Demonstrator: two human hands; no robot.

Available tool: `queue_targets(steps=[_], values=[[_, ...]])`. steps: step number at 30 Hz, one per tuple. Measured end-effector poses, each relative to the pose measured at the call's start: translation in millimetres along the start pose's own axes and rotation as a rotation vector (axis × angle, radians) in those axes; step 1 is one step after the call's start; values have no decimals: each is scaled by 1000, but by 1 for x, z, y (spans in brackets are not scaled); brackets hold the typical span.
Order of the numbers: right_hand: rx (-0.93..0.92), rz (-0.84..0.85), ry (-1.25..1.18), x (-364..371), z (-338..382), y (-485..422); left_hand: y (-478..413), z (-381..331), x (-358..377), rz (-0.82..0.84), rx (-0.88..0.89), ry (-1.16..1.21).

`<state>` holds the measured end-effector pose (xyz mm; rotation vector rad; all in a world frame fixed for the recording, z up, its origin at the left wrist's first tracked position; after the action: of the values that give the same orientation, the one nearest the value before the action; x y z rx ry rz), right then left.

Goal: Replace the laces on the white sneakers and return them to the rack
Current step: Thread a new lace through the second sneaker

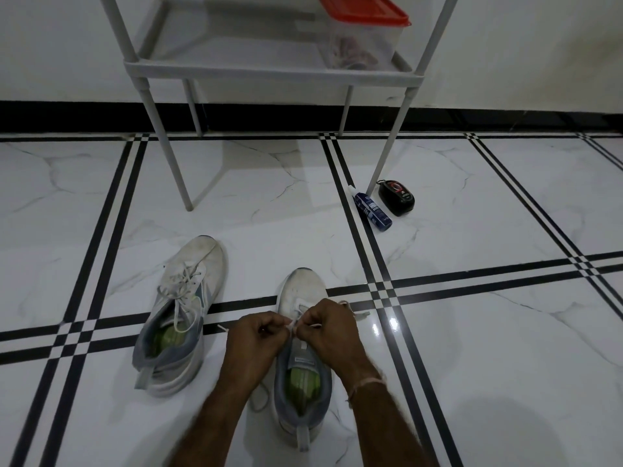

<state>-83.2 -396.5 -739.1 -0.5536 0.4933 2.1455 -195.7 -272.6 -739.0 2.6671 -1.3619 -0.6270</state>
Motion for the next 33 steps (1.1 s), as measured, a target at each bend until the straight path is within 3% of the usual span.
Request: queue_targets(steps=[7, 9, 13, 18, 22, 24, 27, 28, 29, 31, 33], values=[[50, -60, -100, 6, -3, 13, -4, 27, 4, -24, -227, 255], [54, -67, -119, 6, -2, 18, -4, 30, 6, -52, -258, 254], [62, -193, 126, -5, 1, 33, -4, 29, 7, -104, -291, 191], [144, -337, -50, -19, -7, 49, -1, 27, 9, -90, -308, 211], [219, -291, -48, -15, -11, 51, 0, 24, 6, -99, -357, 256], [245, -272, -55, -14, -12, 54, 1, 18, -1, -166, -380, 428], [269, -296, -86, -20, -16, 56, -8, 6, -35, -377, -357, 1038], [274, -307, -84, -21, -18, 56, -11, 3, -49, -425, -307, 1140], [275, -310, -76, -22, -17, 57, -12, -4, -64, -454, -224, 1071], [275, -313, -62, -20, -16, 56, -8, -26, -80, -433, 19, 440], [283, -301, -56, -16, -14, 54, -2, -35, -52, -193, 277, -156]])
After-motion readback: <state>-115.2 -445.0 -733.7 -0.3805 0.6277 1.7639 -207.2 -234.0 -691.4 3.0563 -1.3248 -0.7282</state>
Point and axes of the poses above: each hand's wrist, its own y-axis away from the middle knuckle, its own x-axis out of the palm, z = x × y, the point moved 7 cm from there along -y, towards the middle knuckle, and after that the axes turned 2 degrees about -y, right-handed, at the moved point
